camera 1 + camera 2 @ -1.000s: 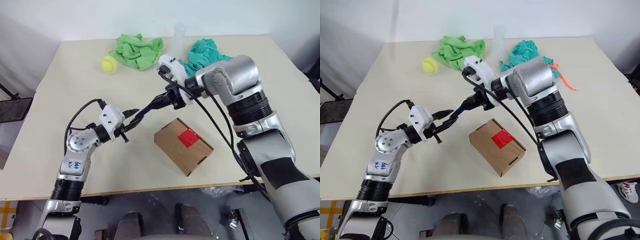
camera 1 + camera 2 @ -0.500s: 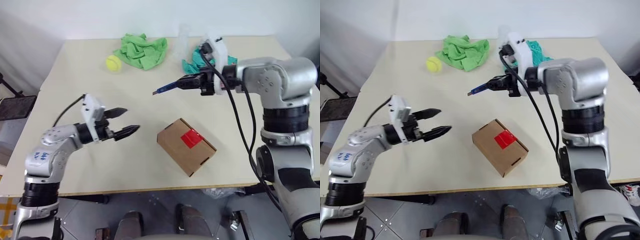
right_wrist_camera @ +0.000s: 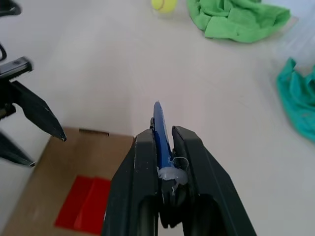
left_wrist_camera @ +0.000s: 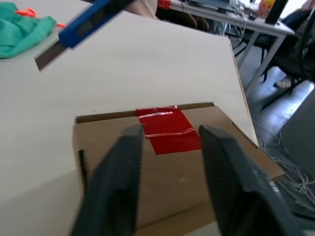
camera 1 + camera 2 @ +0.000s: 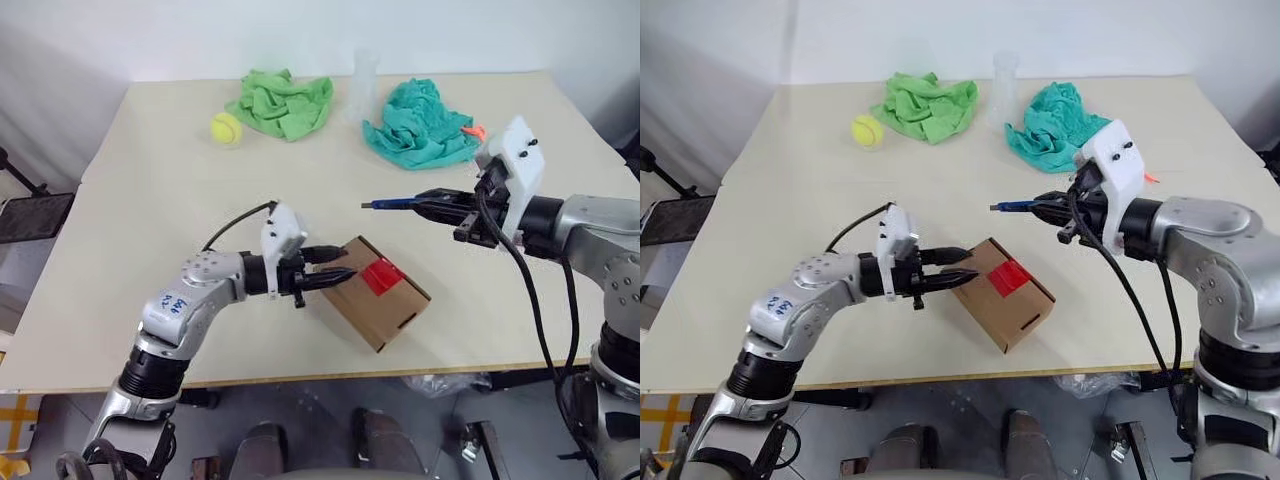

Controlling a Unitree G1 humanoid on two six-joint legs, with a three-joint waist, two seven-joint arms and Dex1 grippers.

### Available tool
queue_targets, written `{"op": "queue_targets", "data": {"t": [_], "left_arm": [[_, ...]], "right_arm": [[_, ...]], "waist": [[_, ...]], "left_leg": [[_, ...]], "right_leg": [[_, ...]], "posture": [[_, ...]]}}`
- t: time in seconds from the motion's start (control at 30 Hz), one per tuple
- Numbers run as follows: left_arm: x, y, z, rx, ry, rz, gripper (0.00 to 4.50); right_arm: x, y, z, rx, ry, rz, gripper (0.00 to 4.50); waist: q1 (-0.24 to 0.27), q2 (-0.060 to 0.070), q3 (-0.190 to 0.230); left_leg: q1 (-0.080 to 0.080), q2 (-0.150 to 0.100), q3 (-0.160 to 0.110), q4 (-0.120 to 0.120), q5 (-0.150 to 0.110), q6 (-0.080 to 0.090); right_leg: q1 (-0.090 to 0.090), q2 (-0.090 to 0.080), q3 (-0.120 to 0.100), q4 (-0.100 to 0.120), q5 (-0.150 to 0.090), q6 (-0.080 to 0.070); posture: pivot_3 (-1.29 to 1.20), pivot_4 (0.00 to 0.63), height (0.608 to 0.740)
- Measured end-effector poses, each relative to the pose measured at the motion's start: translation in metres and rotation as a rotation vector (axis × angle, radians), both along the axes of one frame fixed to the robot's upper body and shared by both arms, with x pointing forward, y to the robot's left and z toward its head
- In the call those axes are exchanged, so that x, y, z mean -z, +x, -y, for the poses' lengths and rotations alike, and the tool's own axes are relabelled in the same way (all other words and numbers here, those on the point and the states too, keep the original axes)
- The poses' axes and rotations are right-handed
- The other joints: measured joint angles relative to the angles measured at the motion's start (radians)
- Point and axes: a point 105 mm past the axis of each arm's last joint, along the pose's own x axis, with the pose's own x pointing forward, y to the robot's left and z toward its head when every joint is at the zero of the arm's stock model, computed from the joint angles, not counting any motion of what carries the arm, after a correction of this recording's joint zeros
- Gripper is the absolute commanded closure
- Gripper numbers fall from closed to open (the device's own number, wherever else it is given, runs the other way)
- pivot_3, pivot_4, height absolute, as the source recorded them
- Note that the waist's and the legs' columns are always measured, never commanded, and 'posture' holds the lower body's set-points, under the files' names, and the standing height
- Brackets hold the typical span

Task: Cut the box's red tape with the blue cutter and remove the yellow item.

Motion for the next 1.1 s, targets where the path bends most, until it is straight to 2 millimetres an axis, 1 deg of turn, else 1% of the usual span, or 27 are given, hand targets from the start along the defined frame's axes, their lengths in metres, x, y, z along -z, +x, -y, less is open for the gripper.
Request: {"op": "queue_targets", "data": {"t": [0.07,0.1,0.27,0.33,0.47,0.57,0.7,0.9,1.1], "left_arm": [[0.005,0.002,0.002,0.003,0.032,0.01,4.31],[0.008,0.004,0.002,-0.001,0.045,0.012,4.48],[0.019,0.01,0.003,-0.018,0.097,0.015,4.48],[0.019,0.012,0.004,-0.016,0.105,0.025,4.48],[0.018,0.012,0.008,-0.008,0.113,0.038,4.48],[0.018,0.012,0.013,0.008,0.113,0.04,4.48],[0.017,0.012,0.015,0.011,0.113,0.042,4.48],[0.018,0.014,0.015,0.006,0.121,0.038,4.48],[0.017,0.017,0.018,0.005,0.122,0.038,4.48]], "right_arm": [[0.006,-0.005,0.0,-0.003,-0.025,0.003,4.34],[0.007,-0.006,0.0,-0.002,-0.027,0.004,4.34],[0.005,-0.011,-0.005,-0.014,-0.026,0.026,4.34],[0.005,-0.012,-0.005,-0.008,-0.024,0.026,4.34],[0.016,-0.012,-0.001,0.032,-0.03,-0.013,4.34],[0.016,-0.012,-0.001,0.044,-0.032,-0.01,4.34],[0.026,-0.013,0.0,0.053,-0.035,-0.043,4.34],[0.026,-0.014,-0.002,0.044,-0.031,-0.048,4.34],[0.032,-0.017,-0.001,0.045,-0.041,-0.065,4.34]], "waist": [[0.001,0.0,0.0],[0.0,0.0,0.0],[0.002,0.0,0.0],[0.004,0.0,0.0],[0.01,0.0,0.0],[0.014,0.0,0.0],[0.018,0.0,0.0],[0.024,0.0,0.0],[0.025,0.0,0.0]], "left_leg": [[0.0,0.0,0.0,0.001,0.0,0.0],[0.0,0.0,0.0,0.002,0.0,0.0],[0.0,0.0,0.0,0.004,0.0,0.001],[0.0,0.0,0.0,0.004,0.0,0.001],[-0.001,0.0,0.0,0.006,0.0,0.001],[-0.001,0.0,0.0,0.007,0.0,0.002],[-0.001,0.0,-0.001,0.007,-0.001,0.002],[-0.002,0.0,-0.001,0.008,-0.001,0.002],[-0.002,0.0,-0.001,0.011,-0.002,0.005]], "right_leg": [[0.0,0.0,0.001,0.001,0.0,0.0],[0.0,0.0,0.001,0.001,0.0,0.0],[0.0,0.0,0.001,0.001,0.001,0.0],[0.0,0.0,0.001,0.001,0.001,0.0],[0.001,0.0,0.001,0.001,0.001,0.0],[0.001,0.0,0.001,0.002,0.001,0.0],[0.001,0.0,0.001,0.002,0.001,0.0],[0.001,0.0,0.001,0.002,0.001,0.0],[0.001,0.0,0.001,0.002,0.001,0.001]], "posture": [[0.0,0.15,0.74],[0.0,0.15,0.74],[0.0,0.15,0.74],[0.0,0.15,0.74],[0.0,0.15,0.74],[0.0,0.15,0.74],[0.0,0.15,0.74],[0.0,0.15,0.74],[0.0,0.15,0.74]]}}
